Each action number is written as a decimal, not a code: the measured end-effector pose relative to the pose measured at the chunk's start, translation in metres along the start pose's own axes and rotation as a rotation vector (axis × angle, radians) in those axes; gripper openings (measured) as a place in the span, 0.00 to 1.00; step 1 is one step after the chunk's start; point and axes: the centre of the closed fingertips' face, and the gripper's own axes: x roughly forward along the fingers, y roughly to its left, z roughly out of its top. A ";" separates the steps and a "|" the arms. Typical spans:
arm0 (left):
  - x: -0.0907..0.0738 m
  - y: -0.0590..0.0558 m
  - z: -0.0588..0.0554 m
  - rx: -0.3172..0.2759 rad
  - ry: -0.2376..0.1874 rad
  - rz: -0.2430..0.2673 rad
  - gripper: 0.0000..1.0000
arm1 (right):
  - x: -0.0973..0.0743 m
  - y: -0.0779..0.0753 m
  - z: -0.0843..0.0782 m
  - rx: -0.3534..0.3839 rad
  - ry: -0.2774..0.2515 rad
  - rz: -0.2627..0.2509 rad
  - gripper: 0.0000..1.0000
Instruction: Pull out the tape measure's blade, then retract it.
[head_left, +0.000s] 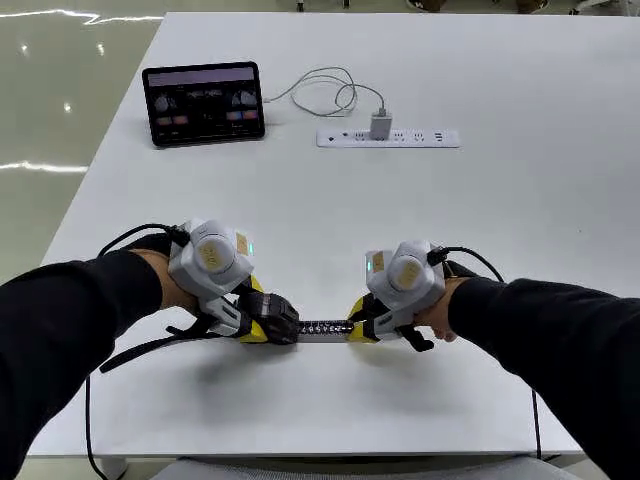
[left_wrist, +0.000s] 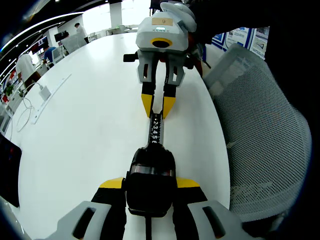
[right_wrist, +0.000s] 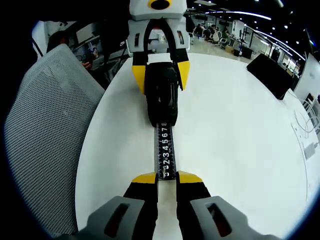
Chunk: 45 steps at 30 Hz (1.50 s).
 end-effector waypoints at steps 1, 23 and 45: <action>0.000 0.000 0.000 0.000 0.000 0.000 0.31 | 0.000 0.000 -0.001 0.000 0.001 0.000 0.07; 0.001 0.002 -0.001 -0.001 -0.003 0.009 0.31 | -0.010 -0.001 -0.015 0.012 0.021 -0.003 0.08; 0.001 0.001 0.000 -0.006 -0.009 0.015 0.31 | -0.022 -0.001 -0.032 0.025 0.040 -0.019 0.08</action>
